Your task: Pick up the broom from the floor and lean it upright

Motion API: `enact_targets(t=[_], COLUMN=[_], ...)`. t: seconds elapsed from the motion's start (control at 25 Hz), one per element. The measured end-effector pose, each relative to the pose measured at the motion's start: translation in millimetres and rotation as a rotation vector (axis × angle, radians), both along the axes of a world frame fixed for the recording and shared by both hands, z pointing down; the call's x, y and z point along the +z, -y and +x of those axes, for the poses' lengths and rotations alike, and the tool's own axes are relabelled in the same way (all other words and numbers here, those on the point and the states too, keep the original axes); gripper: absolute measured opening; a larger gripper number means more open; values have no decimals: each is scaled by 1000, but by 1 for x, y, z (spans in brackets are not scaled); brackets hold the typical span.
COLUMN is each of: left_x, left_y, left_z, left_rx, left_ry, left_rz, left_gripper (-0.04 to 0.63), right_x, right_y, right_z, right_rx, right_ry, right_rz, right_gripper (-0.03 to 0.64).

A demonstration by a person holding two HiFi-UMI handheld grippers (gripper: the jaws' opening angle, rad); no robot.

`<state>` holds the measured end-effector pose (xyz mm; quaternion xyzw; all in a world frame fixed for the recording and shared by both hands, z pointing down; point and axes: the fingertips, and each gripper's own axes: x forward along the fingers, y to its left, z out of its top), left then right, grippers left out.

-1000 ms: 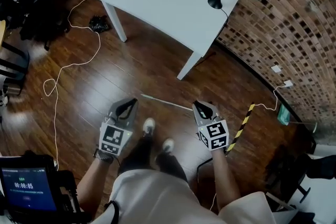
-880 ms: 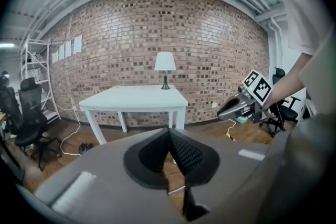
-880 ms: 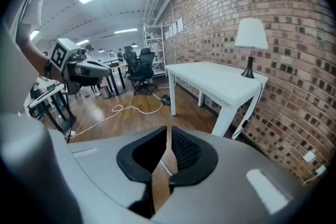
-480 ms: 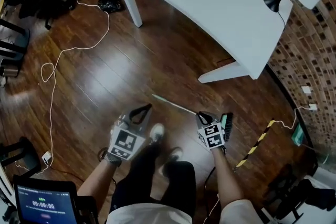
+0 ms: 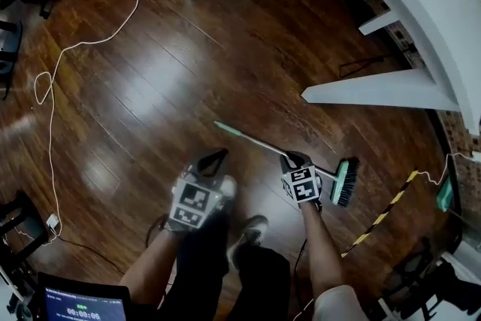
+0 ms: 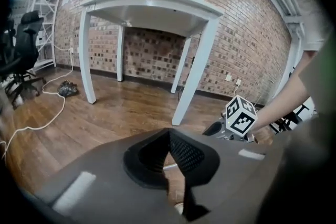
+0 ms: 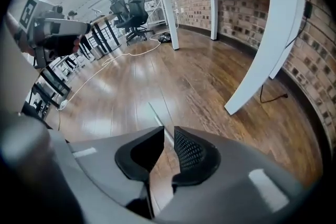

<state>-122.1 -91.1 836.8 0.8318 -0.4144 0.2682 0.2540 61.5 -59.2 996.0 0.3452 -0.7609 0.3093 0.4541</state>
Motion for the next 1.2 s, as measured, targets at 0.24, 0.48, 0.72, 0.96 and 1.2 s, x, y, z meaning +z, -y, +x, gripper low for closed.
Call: enact_targets(t=[0.24,0.48,0.72,0.96,1.2], left_x=[80,129,147,157,142], left_y=[-8,-29,-49,-61,-55], left_z=[12,17,12,-15,-30], left_rx=[-6,-3,-3,-33,-55], left_ry=[4,6,13,57,65], left_rz=[-30,-47,-62,-76,-84], left_gripper=[0,0,0,0,0], right_x=[93,176,223,234,212], right_y=[-9,-19,-33,-37,-38], right_z=[-1,-19,-16,-17,-17], right_rx=[-163,-375,-589,-649,-621], right_ry=[-82,-153,-328,-406,-391], right_rz=[-20,-64,-89,-100,-74], right_gripper=[108,137,118,86,84])
